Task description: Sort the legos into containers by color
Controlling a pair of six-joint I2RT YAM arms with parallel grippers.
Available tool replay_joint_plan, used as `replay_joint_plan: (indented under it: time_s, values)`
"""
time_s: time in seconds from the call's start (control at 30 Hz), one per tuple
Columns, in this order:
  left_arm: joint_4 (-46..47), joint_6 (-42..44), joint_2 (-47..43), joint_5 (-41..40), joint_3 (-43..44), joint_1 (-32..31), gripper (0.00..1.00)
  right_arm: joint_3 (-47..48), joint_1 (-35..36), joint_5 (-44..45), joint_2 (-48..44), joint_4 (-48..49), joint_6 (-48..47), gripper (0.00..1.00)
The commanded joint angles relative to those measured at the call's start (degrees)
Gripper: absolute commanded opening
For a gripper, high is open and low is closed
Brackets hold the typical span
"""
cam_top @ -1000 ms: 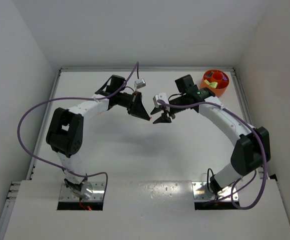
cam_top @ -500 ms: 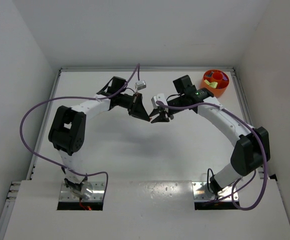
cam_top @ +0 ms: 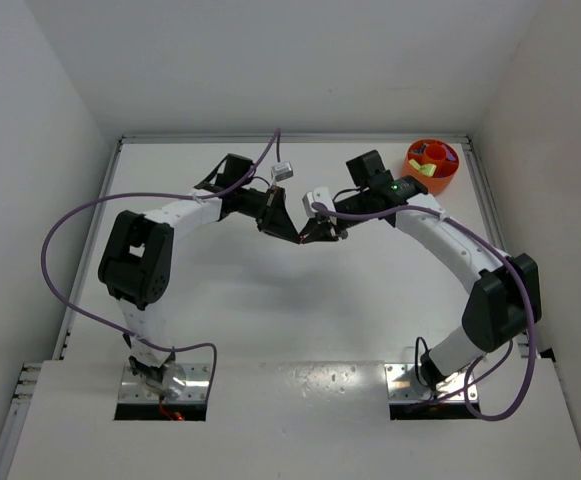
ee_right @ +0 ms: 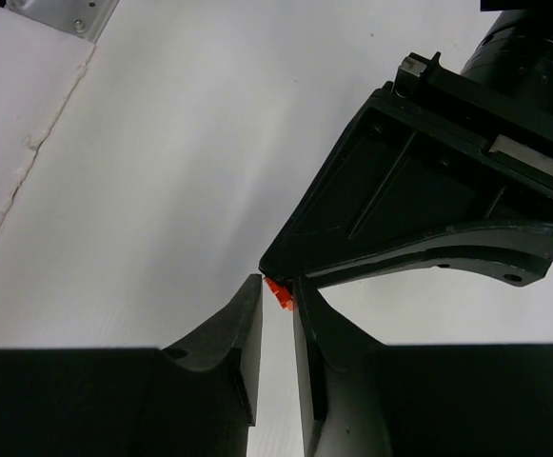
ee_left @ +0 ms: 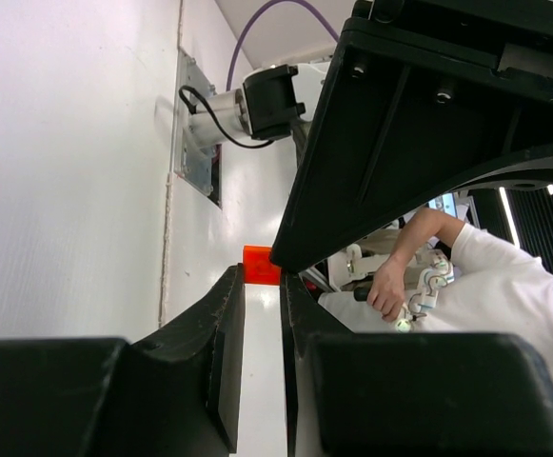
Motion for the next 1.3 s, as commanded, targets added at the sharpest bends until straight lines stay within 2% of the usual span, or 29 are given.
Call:
replay_joint_plan:
  time_s: [0.0, 0.13, 0.2, 0.27, 0.3, 0.33, 0.5, 0.53, 0.63, 0.67, 0.77, 0.8, 0.83, 0.87, 0.9, 0.93, 1.0, 1.03, 1.1, 1.13, 1.2, 1.23, 1.27]
  values:
    - [1.78, 0.16, -1.36, 7.97, 1.04, -0.65, 0.07, 0.65, 1.52, -1.92, -0.41, 0.68, -0.98, 0.19]
    - [1.78, 0.16, -1.88, 7.97, 1.04, -0.65, 0.07, 0.65, 1.52, -1.39, -0.41, 1.21, -0.98, 0.13]
    - [1.78, 0.16, -1.88, 7.97, 1.04, -0.65, 0.07, 0.65, 1.52, -0.77, 0.11, 1.21, -0.98, 0.06]
    - [1.78, 0.77, -2.41, 7.97, 1.04, -0.65, 0.13, 0.12, 1.52, -0.25, 0.11, 1.21, -0.98, 0.01]
    - [1.26, 0.77, -2.41, 7.97, 1.56, -0.65, 0.17, 0.12, 1.52, 0.36, 0.11, 1.21, -0.98, 0.00]
    - [1.25, 0.77, -3.02, 7.97, 1.57, -0.65, 0.27, 0.12, 2.04, 0.37, 0.11, 1.82, -0.98, 0.00]
    - [0.72, 1.30, -3.03, 7.97, 1.57, -0.13, 0.48, -0.41, 2.04, 0.90, -0.41, 3.49, 0.25, 0.00]
    - [-0.15, 1.91, -3.03, 7.97, 1.57, 0.40, 0.64, -0.41, 2.04, 1.51, -0.41, 4.19, 0.94, 0.00]
    - [-1.83, 3.32, -3.03, 7.97, 1.04, 1.19, 0.88, -1.11, 2.04, 2.21, -1.64, 4.90, 2.26, 0.00]
    - [-2.61, 4.63, -3.03, 7.36, 0.52, 2.76, 0.92, -1.81, 1.52, 2.82, -1.64, 6.29, 3.31, 0.00]
    - [-6.21, 8.58, -3.03, 4.29, 0.51, 5.92, 0.94, -3.04, 0.81, 5.10, -3.22, 8.93, 8.22, 0.00]
    - [-7.52, 10.34, -3.03, 0.89, 1.04, 6.98, 0.95, -4.00, 0.81, 6.33, -4.18, 10.34, 10.68, 0.00]
    - [-13.02, 13.22, -3.55, -1.15, 1.82, 8.12, 0.95, -4.71, 0.21, 10.26, -4.19, 12.53, 14.19, 0.00]
    - [-16.73, 16.65, -3.55, -3.52, 4.79, 9.96, 0.97, -5.50, -0.50, 12.48, -5.06, 18.20, 23.36, 0.00]
    - [-20.59, 23.73, -3.55, -6.32, 6.74, 10.68, 0.97, -5.51, -1.11, 14.50, -5.07, 19.91, 27.02, 0.00]
    - [-26.46, 26.41, -3.55, -13.05, 8.67, 11.21, 0.99, -5.51, -1.90, 17.04, -4.55, 20.45, 29.40, 0.00]
    - [-29.76, 29.51, -4.17, -21.77, 13.16, 11.21, 0.99, -4.45, -4.54, 19.08, -2.71, 21.42, 35.03, 0.00]
    - [-29.77, 29.51, -5.04, -32.00, 13.78, 11.21, 0.99, -3.58, -5.59, 20.92, -2.18, 22.12, 36.97, 0.00]
    - [-29.77, 29.51, -6.27, -40.06, 15.19, 11.21, 0.99, -2.17, -8.40, 25.04, -1.30, 24.14, 42.40, 0.00]
    - [-29.77, 29.51, -7.58, -51.24, 15.19, 11.21, 0.99, -1.38, -9.28, 26.81, -0.25, 24.15, 44.00, 0.00]
    - [-28.11, 28.73, -9.52, -64.21, 15.20, 8.42, 0.99, 0.99, -12.26, 32.24, 1.16, 24.67, 48.04, 0.00]
    - [-26.54, 28.20, -10.66, -74.80, 14.41, 7.70, 0.99, 1.87, -13.33, 34.27, 1.95, 24.68, 49.28, 0.00]
    - [-23.56, 27.59, -12.67, -78.30, 13.71, 7.17, 0.99, 3.70, -14.55, 36.47, 3.79, 24.68, 50.68, 0.00]
